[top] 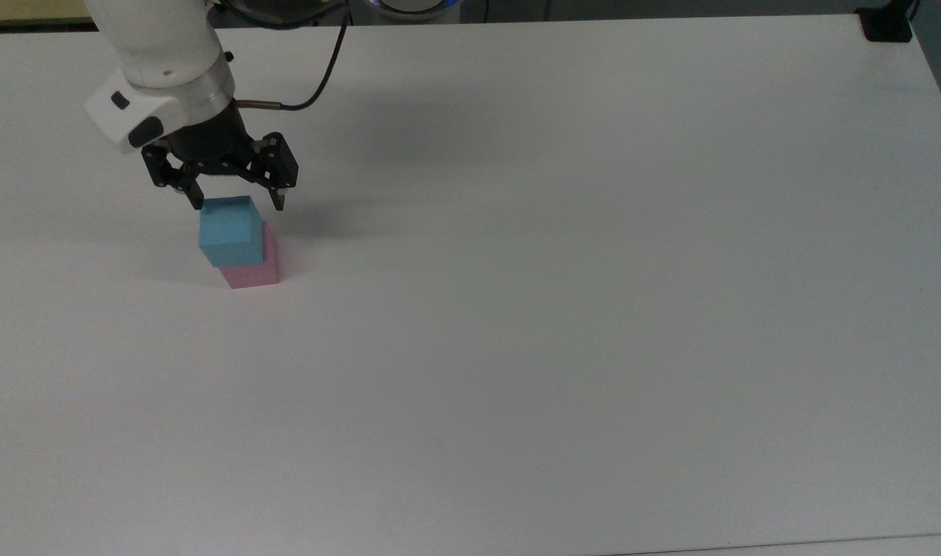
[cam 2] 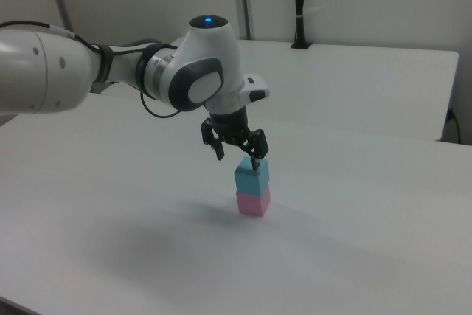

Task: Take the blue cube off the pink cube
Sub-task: 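Move the gripper down over the light-blue cube atop the pink cube, then close the gripper on the light-blue cube, then lift the light-blue cube off the pink cube and carry it sideways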

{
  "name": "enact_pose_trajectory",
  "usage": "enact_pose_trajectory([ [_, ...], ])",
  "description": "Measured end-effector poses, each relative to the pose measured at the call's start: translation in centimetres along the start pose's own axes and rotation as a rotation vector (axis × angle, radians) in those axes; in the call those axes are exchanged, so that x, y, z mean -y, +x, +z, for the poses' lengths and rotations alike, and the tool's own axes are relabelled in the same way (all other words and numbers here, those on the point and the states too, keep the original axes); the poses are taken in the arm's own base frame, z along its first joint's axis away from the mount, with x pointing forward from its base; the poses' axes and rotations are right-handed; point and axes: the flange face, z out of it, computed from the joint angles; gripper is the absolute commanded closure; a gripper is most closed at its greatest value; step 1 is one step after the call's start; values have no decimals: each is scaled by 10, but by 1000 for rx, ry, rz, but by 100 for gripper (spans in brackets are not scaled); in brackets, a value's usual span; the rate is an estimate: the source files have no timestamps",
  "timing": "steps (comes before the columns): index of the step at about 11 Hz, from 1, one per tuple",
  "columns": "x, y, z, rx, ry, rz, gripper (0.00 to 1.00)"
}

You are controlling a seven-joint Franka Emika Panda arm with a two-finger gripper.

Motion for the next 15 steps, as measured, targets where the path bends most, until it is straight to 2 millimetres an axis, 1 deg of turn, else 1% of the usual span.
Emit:
enact_pose_trajectory([
  [1, 5, 2, 7, 8, 3, -7, 0],
  [3, 9, 3, 9, 11, -4, -17, 0],
  [6, -2, 4, 1, -4, -14, -5, 0],
  [9, -7, 3, 2, 12, -65, -13, 0],
  [10, -7, 3, 5, 21, -76, -9, 5],
  [11, -7, 3, 10, 32, -90, -12, 17],
  [12, -7, 3, 17, 37, -97, -10, 34],
  [13, -8, 5, 23, 34, -99, -9, 45],
  [14, -8, 6, 28, 30, -100, -10, 52],
  [15, -8, 6, 30, 31, -100, -10, 55],
])
